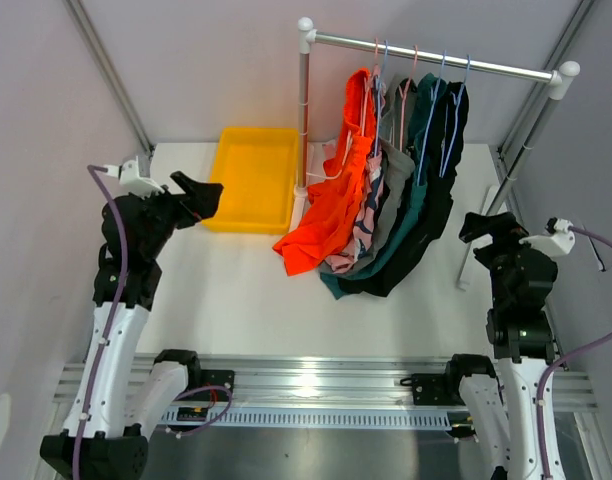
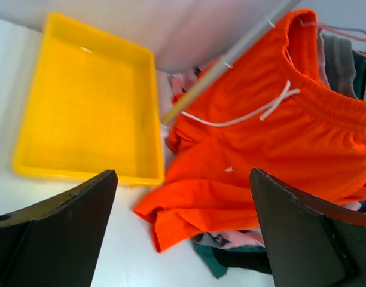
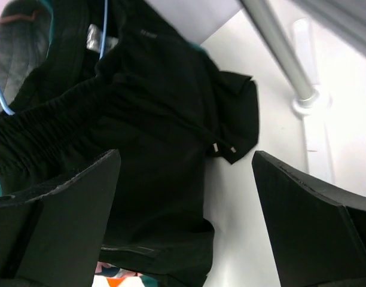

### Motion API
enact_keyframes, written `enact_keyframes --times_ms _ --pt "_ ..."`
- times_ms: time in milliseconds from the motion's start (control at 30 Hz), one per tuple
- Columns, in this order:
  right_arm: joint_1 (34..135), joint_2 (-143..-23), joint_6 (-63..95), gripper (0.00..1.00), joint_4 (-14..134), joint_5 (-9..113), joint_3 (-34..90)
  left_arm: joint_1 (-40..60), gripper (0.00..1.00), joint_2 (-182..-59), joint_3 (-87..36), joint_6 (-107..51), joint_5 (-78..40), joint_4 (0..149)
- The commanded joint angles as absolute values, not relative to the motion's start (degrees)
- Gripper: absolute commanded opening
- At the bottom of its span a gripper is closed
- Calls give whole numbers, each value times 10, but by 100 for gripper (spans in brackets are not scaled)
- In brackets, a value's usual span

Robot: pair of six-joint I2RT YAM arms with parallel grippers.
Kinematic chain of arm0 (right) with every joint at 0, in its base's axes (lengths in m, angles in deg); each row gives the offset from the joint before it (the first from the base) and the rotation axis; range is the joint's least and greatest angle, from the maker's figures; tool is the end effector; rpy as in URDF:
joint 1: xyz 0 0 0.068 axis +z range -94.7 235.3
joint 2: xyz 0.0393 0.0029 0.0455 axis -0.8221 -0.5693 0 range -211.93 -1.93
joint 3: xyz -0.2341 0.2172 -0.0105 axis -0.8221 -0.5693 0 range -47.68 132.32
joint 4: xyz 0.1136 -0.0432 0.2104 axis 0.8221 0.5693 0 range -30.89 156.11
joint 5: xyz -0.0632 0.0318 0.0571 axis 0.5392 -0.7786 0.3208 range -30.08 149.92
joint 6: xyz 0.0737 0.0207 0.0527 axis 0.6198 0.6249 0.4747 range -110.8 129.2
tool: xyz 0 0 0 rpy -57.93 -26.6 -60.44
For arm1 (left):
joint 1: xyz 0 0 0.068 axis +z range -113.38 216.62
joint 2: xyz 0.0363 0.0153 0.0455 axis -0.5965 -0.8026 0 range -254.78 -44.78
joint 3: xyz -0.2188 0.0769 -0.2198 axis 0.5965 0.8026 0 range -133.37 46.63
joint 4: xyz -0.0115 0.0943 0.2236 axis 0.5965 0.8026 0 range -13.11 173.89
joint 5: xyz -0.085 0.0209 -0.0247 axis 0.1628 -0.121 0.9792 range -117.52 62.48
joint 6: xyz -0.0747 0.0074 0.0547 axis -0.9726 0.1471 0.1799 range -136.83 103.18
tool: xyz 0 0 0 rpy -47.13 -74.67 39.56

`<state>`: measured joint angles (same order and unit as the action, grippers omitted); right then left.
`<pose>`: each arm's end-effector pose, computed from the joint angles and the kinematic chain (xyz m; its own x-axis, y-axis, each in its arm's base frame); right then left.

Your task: Remove the shorts from the hanger

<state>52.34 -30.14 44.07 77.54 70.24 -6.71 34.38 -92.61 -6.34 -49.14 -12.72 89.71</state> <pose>0.1060 -0.0204 0.3538 0.0497 0.5606 -0.8266 0.2442 0.7957 0.5544 0.1818 -0.0284 0.4040 -0.2683 -0.5067 -0.8193 0.1743 0.8109 -0.5586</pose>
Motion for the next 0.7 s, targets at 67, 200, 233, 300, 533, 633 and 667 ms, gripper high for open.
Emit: enact_keyframes --times_ms 67,200,233,300,533,633,667 --pt "525 -311 411 99 666 584 -36 341 99 -899 -56 -383 -254 984" --pt "527 -332 413 99 640 589 3 342 99 -879 -19 -368 -301 962" --pt "527 -342 408 97 643 595 19 342 99 -880 -24 -368 -308 978" --pt "527 -376 397 96 653 595 73 342 99 -885 -29 -359 -292 982" --pt "538 -495 370 88 627 594 171 360 99 -915 -31 -363 -218 983" --pt "563 -557 364 79 625 610 202 364 99 -917 -29 -366 -212 984" --pt "577 -572 355 77 618 621 207 364 99 -916 -24 -366 -207 984"
